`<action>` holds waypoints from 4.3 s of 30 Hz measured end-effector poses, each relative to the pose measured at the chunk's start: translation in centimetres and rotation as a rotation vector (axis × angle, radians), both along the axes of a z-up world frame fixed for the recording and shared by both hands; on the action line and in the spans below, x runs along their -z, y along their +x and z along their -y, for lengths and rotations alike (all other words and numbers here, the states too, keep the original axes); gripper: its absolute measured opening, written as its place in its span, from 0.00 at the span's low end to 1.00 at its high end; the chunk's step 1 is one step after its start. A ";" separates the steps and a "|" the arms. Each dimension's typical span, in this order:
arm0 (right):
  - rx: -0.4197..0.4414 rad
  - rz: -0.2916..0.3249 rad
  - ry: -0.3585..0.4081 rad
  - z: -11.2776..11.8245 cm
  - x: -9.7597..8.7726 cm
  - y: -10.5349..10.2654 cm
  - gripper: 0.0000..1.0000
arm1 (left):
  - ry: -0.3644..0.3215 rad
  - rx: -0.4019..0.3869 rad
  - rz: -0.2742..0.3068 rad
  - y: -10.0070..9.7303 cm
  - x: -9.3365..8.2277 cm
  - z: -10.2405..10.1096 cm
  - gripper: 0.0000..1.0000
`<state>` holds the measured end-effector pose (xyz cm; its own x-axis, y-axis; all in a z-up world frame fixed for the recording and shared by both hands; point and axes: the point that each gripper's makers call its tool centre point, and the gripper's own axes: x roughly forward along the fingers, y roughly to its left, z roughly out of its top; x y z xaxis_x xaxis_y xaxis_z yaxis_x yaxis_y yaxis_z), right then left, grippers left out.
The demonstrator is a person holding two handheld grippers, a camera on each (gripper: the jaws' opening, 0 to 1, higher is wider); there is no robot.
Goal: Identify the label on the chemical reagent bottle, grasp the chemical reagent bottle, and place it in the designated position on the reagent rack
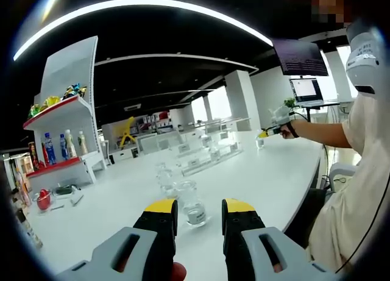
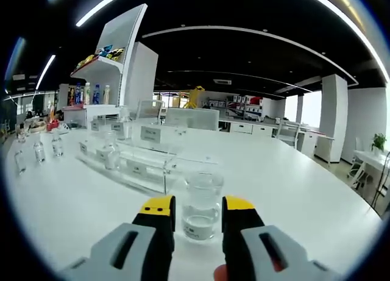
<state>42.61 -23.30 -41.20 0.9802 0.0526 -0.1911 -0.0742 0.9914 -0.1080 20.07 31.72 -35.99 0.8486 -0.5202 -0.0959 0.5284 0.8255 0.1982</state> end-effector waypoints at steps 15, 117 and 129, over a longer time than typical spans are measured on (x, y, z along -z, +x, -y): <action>0.015 -0.001 0.004 0.0 0.4 0.7 0.29 | -0.004 0.006 -0.006 0.1 0.2 0.1 0.29; 0.074 0.132 0.065 -1.1 -3.7 -3.3 0.18 | -0.003 0.023 0.022 -0.7 -0.8 0.4 0.29; 0.026 0.141 0.073 -2.7 -5.4 -3.1 0.18 | 0.003 0.011 0.029 -0.7 -1.3 0.0 0.29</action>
<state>39.48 -20.61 -35.80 0.9982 0.0354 -0.0485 -0.0375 0.9984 -0.0434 19.34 31.73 -34.74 0.8455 -0.5290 -0.0726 0.5311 0.8193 0.2159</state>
